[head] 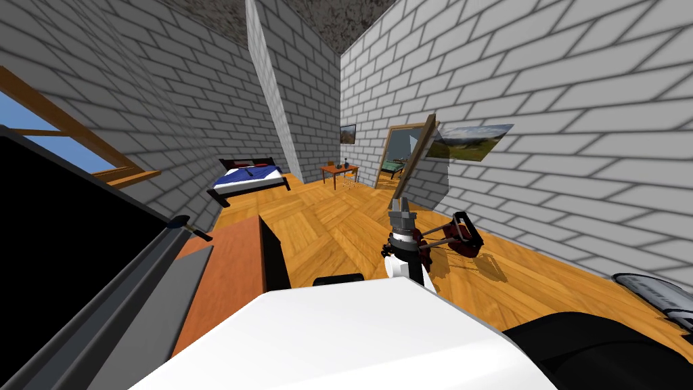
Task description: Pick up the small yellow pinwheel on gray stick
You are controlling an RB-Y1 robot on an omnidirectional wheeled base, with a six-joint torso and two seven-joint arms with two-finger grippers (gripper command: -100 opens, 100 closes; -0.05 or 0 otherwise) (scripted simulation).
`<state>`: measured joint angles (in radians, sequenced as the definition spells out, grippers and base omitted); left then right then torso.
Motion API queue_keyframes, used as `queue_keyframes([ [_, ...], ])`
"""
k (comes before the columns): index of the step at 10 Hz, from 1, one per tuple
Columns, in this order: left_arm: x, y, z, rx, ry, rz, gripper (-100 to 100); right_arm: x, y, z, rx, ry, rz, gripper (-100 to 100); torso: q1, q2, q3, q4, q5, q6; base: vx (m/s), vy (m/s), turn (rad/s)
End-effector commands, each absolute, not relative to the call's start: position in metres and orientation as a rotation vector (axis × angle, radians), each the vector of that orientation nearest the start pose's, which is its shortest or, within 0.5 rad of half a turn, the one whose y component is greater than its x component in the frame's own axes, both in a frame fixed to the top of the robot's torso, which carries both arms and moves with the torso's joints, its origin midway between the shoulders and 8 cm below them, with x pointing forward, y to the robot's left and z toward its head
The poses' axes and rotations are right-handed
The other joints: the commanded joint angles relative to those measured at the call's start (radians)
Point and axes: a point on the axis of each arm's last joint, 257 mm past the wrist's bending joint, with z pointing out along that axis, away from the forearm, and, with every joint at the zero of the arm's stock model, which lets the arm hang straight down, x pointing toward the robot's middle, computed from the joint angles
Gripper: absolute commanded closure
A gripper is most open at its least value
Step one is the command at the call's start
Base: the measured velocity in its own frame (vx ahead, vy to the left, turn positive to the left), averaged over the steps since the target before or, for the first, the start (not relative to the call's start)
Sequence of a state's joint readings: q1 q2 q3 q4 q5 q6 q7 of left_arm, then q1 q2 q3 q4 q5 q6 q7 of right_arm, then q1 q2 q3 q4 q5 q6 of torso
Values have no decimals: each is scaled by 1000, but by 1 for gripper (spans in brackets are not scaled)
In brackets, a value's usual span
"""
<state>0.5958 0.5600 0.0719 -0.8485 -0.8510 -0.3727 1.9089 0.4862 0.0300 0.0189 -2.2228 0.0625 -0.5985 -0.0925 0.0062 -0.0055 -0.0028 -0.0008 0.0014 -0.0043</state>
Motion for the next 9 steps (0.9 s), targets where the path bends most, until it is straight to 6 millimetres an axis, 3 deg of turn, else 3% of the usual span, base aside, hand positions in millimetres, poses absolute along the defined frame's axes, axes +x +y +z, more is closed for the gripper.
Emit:
queue_keyframes([
  [1, 30, 543, -565, -2542, 997, -524, -100, 341, -265, 22, 631, 567, 1388, 0, 0, 0, 0, 0, 0, 0, 3, 1, 19],
  [2, 30, 543, -565, -2542, 997, -524, -100, 341, -265, 22, 631, 567, 1388, 0, 0, -1, 0, 0, 0, 0, -22, -1, -12],
  [3, 38, 541, -577, -2543, 916, -505, -100, 341, -265, 22, 631, 567, 1388, 0, 0, 0, 0, 0, 0, 0, -40, 1, 98],
  [5, 78, 545, -572, -2483, 930, -562, -100, 341, -265, 22, 631, 566, 1388, 0, 7, 2, 1, 1, 6, 1, -62, 0, 65],
  [7, 78, 545, -572, -2458, 977, -549, -100, 341, -265, 22, 631, 567, 1388, 0, 13, -1, 0, 1, 7, 2, -10, 0, -22],
  [8, 84, 541, -585, -2484, 882, -524, -100, 341, -265, 22, 631, 567, 1388, 0, 14, -2, 0, 1, 7, 1, -51, -3, 154],
  [9, 99, 543, -583, -2469, 870, -542, -100, 341, -265, 22, 631, 567, 1388, 0, 13, 0, 0, 1, 8, 1, -60, -1, 23],
])
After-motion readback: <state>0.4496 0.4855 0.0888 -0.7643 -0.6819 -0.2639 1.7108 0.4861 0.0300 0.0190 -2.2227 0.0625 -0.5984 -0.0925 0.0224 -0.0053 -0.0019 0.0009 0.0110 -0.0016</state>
